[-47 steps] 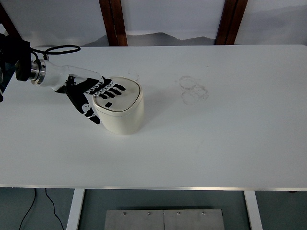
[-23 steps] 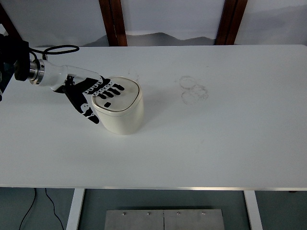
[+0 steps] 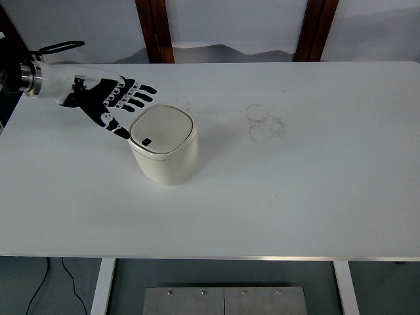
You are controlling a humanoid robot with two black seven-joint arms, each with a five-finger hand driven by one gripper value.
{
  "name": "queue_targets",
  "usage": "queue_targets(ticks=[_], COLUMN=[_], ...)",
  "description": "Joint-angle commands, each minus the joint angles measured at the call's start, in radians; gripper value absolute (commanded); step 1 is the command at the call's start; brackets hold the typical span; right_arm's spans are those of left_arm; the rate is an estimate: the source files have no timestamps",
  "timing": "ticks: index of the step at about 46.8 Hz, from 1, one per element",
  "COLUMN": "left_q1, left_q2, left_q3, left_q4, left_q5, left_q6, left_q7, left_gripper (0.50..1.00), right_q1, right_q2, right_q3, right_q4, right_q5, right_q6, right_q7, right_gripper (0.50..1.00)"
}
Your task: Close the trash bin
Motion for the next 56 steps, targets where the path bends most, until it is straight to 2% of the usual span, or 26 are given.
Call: queue_targets(ticks=[1, 2, 12, 19, 20, 21, 23, 30, 40, 47, 56], left_q1=[0.004, 0.02, 0.12, 0.235, 0.235, 0.287, 0.319, 0.433, 0.592, 0.662, 0.698], left_q2=[0.0, 0.0, -0.005, -0.012, -0.012, -0.02, -0.025, -0.042, -0.085, -0.129, -0.178], left_q3=[-0.007, -0.016, -0.13, -0.266, -0.266, -0.327, -0.369, -0.515, -0.702, -0.808, -0.846], left_q4=[0.01, 0.021, 0.093, 0.162, 0.162, 0.189, 0.21, 0.256, 0.346, 0.444, 0.602], left_q5=[-0.065, -0.115, -0.232, -0.279, -0.279, -0.29, -0.298, -0.339, -0.416, -0.433, -0.519], left_q6=[0.0, 0.0, 0.002, 0.097, 0.097, 0.132, 0.155, 0.207, 0.207, 0.192, 0.099], left_q7=[0.0, 0.0, -0.003, -0.004, -0.004, -0.004, -0.004, -0.012, -0.016, -0.049, -0.073], left_gripper=[1.0, 1.0, 1.0, 1.0, 1.0, 1.0, 1.0, 1.0, 1.0, 1.0, 1.0], right_q1=[0.0, 0.0, 0.0, 0.0, 0.0, 0.0, 0.0, 0.0, 0.0, 0.0, 0.0], right_q2=[0.0, 0.0, 0.0, 0.0, 0.0, 0.0, 0.0, 0.0, 0.0, 0.0, 0.0], right_q3=[0.0, 0.0, 0.0, 0.0, 0.0, 0.0, 0.0, 0.0, 0.0, 0.0, 0.0], right_q4=[0.0, 0.0, 0.0, 0.0, 0.0, 0.0, 0.0, 0.0, 0.0, 0.0, 0.0], right_q5=[0.0, 0.0, 0.0, 0.0, 0.0, 0.0, 0.0, 0.0, 0.0, 0.0, 0.0], right_q6=[0.0, 0.0, 0.0, 0.0, 0.0, 0.0, 0.0, 0.0, 0.0, 0.0, 0.0], right_q7=[0.0, 0.0, 0.0, 0.0, 0.0, 0.0, 0.0, 0.0, 0.0, 0.0, 0.0], right_gripper=[0.995, 0.995, 0.995, 0.995, 0.995, 0.995, 0.995, 0.995, 0.995, 0.995, 0.995])
